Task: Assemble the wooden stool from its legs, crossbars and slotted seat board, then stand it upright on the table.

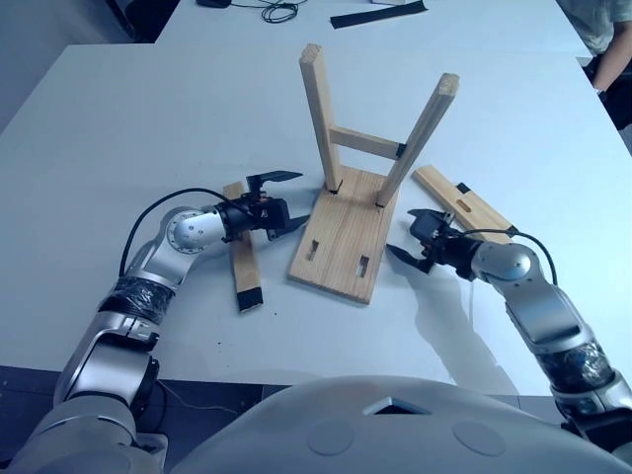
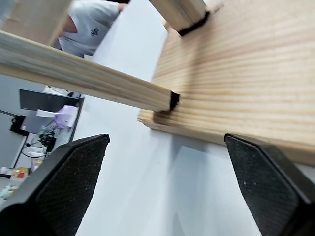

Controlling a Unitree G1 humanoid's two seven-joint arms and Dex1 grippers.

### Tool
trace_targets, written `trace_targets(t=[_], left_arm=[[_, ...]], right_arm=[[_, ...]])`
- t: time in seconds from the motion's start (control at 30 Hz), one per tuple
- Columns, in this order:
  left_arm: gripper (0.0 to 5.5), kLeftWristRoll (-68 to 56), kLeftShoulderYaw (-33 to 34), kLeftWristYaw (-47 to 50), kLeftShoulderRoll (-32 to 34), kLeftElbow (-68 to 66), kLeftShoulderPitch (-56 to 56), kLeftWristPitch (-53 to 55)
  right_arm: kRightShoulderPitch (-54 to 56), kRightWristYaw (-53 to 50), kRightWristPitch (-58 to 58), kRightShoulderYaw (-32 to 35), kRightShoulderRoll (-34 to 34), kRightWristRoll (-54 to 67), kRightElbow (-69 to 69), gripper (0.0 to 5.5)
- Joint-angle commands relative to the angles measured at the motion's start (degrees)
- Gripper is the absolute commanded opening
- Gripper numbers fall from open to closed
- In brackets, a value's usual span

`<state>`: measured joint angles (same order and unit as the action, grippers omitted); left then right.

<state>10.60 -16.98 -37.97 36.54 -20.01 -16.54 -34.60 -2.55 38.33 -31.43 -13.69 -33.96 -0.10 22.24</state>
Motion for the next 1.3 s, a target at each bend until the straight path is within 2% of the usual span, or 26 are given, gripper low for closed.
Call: trace_targets(t=[0.03, 0.27, 0.43, 0.6, 0.67, 0.97, 1.17, 1.3], left_arm=[[4.34, -1.17, 2.14, 0.29, 1.15, 3.24, 3.78, 1.39], [4.34, -0.16, 1.92, 0.84, -0.15, 8.96, 9.14, 3.62], [4.34, -0.08, 2.08, 0.94, -0.72, 12.97, 11.21, 5.82], [4.34, -0.61, 2.79, 1.16, -1.04, 17.73, 13.88, 8.61], [4.34, -0.41, 3.46, 1.72, -0.89, 18.31, 14.48, 9.17], [4.34, 1.21, 4.22, 4.47, -1.98, 19.81, 15.88, 11.3], [4.34, 1.76, 4.62, 4.74, -1.79, 18.55, 14.79, 10.78], [4.34, 2.09, 4.57, 4.85, -1.84, 18.81, 15.17, 10.56]], right_arm=[[1.87, 1.62, -3.01, 7.69, -3.65, 3.21, 2.55, 4.15], [4.69, -0.29, -1.63, 3.38, -0.6, 1.68, 0.06, 4.15], [5.7, -0.81, -1.44, 8.89, -3.16, 2.05, -0.74, 4.15], [6.36, -1.81, -1.53, 18.6, -7.71, 2.65, -6.95, 4.15], [5.19, -1.29, -1.29, 20.29, -9.36, 2.55, -8.62, 4.15], [3.56, -1.29, 5.79, 18.14, -9.06, 0.89, -19.47, 4.15], [5.57, -2.44, 9.44, 20.5, -8.98, 1.94, -27.01, 4.15], [4.17, -1.14, 10.48, 19.49, -9.59, 1.64, -27.72, 4.15]])
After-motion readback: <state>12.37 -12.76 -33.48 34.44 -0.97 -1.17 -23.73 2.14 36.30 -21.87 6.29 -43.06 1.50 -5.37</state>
